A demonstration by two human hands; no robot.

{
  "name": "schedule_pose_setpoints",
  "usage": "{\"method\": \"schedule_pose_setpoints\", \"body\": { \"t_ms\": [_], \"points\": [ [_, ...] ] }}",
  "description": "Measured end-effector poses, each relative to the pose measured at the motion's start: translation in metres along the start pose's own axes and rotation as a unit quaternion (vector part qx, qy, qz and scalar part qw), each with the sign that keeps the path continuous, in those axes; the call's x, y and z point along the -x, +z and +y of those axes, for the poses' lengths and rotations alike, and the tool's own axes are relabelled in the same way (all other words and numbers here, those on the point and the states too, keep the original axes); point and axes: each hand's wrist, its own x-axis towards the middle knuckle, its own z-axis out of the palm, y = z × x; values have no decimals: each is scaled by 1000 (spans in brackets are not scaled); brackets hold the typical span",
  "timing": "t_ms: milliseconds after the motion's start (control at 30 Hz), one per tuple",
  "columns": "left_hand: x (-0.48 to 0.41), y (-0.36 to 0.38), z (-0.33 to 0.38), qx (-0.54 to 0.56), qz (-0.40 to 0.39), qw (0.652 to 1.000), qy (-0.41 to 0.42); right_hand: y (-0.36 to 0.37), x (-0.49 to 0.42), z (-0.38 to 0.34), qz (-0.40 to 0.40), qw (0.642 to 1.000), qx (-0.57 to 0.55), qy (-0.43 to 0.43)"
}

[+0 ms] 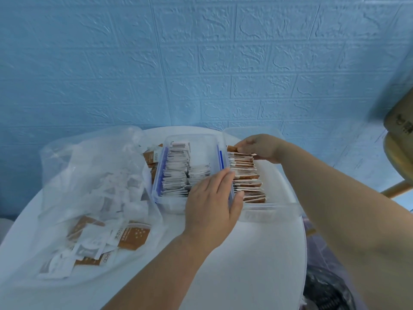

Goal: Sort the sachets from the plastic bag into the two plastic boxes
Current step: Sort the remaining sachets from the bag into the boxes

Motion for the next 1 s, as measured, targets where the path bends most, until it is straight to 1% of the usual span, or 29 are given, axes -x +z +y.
{"method": "schedule_pose_setpoints", "body": {
  "t_ms": [100, 267, 367, 467, 567, 633, 700, 767, 867, 933, 1000],
  "points": [
    [0, 0, 0, -10, 13, 1000, -1, 1, -1, 0, -14, 1000, 5, -7],
    [-1, 0, 0, -1, 14, 1000, 9, 6, 0, -5, 24, 998, 46, -29],
    [-1, 0, 0, -6, 10, 1000, 9, 7, 0, -3, 27, 997, 59, -41],
    [-1, -6, 0, 5, -15, 1000, 10, 7, 3, -8, 21, 993, 105, -42],
    [-1, -9, -3, 62, -30, 997, 28, 8, 14, -19, 50, 988, 132, -62],
    [5, -18, -8, 136, -1, 990, 42, 12, 26, -33, 84, 984, 120, -98],
    [18, -30, -16, 187, 30, 981, 40, 22, 45, -49, 103, 977, 100, -157],
    [40, -40, -32, 206, 77, 975, 32, 41, 69, -67, 86, 971, 79, -210],
    [81, -53, -64, 205, 117, 972, -4, 81, 108, -88, 7, 964, 64, -256],
    [109, -60, -88, 173, 123, 976, -40, 117, 127, -95, -69, 953, 88, -281],
    [128, -63, -106, 126, 125, 982, -65, 149, 135, -93, -114, 934, 138, -309]
  ]
}}
